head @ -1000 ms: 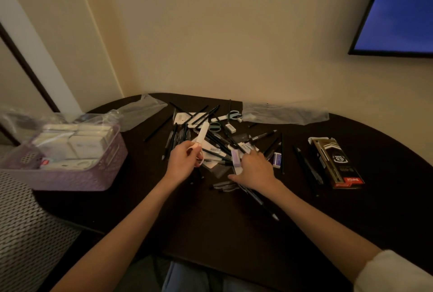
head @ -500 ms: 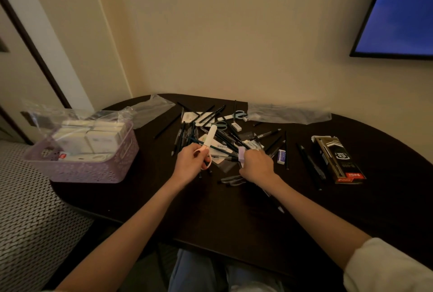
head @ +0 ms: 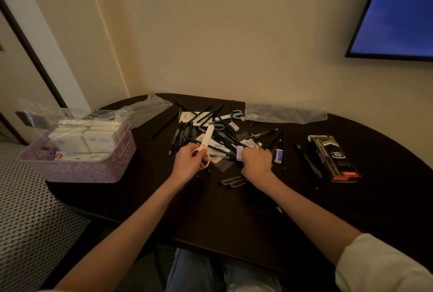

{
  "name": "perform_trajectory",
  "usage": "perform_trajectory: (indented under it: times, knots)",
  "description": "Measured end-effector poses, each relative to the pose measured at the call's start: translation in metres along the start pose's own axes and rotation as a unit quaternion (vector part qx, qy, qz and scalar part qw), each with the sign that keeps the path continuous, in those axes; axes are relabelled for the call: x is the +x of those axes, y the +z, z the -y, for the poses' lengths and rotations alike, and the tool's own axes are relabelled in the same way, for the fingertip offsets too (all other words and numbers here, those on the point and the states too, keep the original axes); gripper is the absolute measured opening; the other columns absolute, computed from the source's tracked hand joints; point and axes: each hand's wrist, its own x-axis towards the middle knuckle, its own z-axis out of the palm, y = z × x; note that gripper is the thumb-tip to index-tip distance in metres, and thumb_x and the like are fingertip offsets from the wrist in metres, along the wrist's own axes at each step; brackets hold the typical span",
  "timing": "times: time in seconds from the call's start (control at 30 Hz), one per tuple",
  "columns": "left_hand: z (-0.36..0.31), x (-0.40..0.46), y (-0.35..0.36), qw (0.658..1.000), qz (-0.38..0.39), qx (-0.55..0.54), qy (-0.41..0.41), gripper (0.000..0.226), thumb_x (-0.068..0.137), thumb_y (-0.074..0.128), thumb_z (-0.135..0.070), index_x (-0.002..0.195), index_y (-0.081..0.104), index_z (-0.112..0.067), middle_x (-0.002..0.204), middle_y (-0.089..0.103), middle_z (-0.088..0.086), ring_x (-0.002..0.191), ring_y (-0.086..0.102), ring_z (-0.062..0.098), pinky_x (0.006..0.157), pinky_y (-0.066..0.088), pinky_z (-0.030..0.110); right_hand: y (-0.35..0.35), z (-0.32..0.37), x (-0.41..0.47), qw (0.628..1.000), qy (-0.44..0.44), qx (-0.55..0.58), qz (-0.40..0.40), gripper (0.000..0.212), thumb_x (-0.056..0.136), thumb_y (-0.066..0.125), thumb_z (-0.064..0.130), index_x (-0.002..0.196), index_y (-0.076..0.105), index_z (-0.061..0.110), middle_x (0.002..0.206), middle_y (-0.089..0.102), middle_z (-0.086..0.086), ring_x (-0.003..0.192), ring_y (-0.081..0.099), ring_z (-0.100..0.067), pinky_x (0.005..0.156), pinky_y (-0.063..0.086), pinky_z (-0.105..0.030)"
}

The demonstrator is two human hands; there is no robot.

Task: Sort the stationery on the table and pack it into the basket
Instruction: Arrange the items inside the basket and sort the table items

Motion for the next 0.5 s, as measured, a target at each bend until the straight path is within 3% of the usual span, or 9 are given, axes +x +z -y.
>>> perform_trajectory:
  times: [0.17,0.3,0.4,0.5]
  knots:
    - [0.0,-0.001,0.001,1.0,0.003,-0.01,-0.01,0.018,0.099,0.051,-0.019,0.108,0.063,-0.009,0.091,0.067,0.006,0.069,0.063,0.01,0.055,0.046,0.016,0.0,-0.009,0.003,0.999,0.022,0.025,-0.019,0.016,0.083,0.069,0.023,0.094,0.06,0.017,0.095,0.065,-0.004,0.096,0.062,-0.023,0.085,0.043,-0.035]
    - [-0.002,-0.004,0.007,0.998,0.019,-0.039,-0.034,0.017,0.1,0.048,-0.02,0.106,0.06,-0.009,0.092,0.067,0.008,0.068,0.063,0.012,0.058,0.05,0.022,-0.007,-0.021,0.007,0.993,0.045,0.104,-0.038,0.019,0.082,0.069,0.029,0.08,0.056,0.016,0.079,0.06,-0.003,0.087,0.062,-0.022,0.085,0.042,-0.035]
    - [-0.009,-0.005,0.013,0.99,0.05,-0.105,-0.076,0.013,0.1,0.047,-0.015,0.112,0.048,-0.01,0.092,0.068,0.011,0.07,0.065,0.017,0.059,0.051,0.026,-0.012,-0.029,0.008,0.982,0.036,0.177,-0.062,0.014,0.086,0.064,0.025,0.081,0.063,0.012,0.078,0.062,-0.002,0.083,0.061,-0.02,0.084,0.045,-0.036]
    - [-0.014,-0.006,0.02,0.984,0.072,-0.133,-0.097,0.019,0.099,0.047,-0.011,0.118,0.042,-0.01,0.095,0.068,0.013,0.073,0.066,0.018,0.06,0.052,0.027,-0.014,-0.034,0.006,0.973,0.027,0.21,-0.09,0.011,0.091,0.059,0.022,0.09,0.059,0.011,0.083,0.063,-0.004,0.079,0.061,-0.018,0.08,0.051,-0.037]
